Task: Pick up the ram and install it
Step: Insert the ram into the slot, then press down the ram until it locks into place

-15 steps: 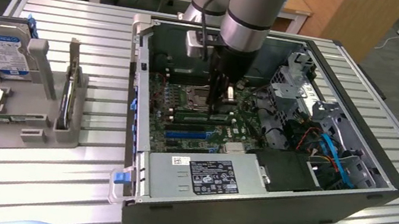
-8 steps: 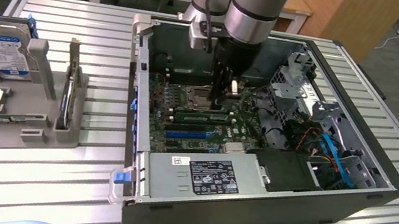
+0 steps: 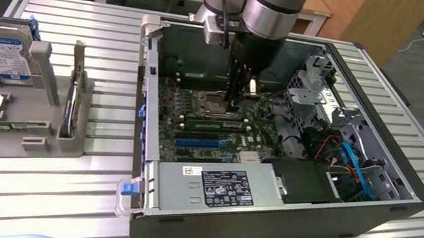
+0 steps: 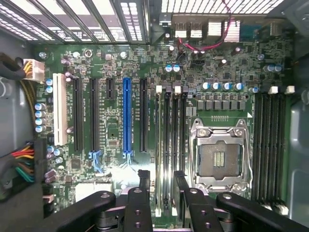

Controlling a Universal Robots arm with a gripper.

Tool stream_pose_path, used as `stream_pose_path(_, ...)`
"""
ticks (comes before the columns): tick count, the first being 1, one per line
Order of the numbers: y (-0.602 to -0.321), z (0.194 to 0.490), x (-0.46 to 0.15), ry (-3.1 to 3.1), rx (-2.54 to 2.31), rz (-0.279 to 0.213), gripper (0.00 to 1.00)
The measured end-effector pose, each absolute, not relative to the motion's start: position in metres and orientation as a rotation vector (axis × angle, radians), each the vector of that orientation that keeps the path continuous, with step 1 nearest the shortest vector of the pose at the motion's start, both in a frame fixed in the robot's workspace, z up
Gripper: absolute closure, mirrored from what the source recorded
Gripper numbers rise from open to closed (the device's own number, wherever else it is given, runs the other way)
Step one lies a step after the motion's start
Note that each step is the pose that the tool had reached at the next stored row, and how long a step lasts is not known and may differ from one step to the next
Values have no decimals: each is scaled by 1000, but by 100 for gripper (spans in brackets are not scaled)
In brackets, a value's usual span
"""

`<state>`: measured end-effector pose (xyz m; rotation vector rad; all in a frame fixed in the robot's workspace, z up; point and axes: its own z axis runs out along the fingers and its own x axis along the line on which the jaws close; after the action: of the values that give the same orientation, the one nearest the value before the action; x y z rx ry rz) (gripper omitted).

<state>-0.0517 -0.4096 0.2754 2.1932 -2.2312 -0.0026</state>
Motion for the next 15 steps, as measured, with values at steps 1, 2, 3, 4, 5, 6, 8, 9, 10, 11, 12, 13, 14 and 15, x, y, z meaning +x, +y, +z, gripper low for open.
stream_pose_path(1,-410,278,-52,-2232,2192,-3,67)
stream_pose_path(2,-410,280,-52,-2233,2191,-3,67)
stream_pose_path(3,-410,282,-51,-2234,2190,-4,67)
stream_pose_path(4,-410,284,-51,-2234,2189,-4,67)
stream_pose_path(5,-410,285,-51,-2235,2188,-4,67)
stream_pose_path(6,-410,285,-51,-2235,2188,-4,67)
stream_pose_path(8,-410,285,-51,-2235,2188,-4,67)
stream_pose_path(9,-410,285,-51,-2235,2188,-4,67)
stream_pose_path(10,-410,285,-51,-2235,2188,-4,67)
stream_pose_path(11,-410,285,-51,-2235,2188,-4,67)
stream_pose_path(12,-410,285,-51,-2235,2188,-4,67)
stream_pose_path(13,-410,285,-51,-2235,2188,-4,67)
stream_pose_path(14,-410,285,-51,-2235,2188,-4,67)
stream_pose_path(15,-410,285,-51,-2235,2188,-4,67)
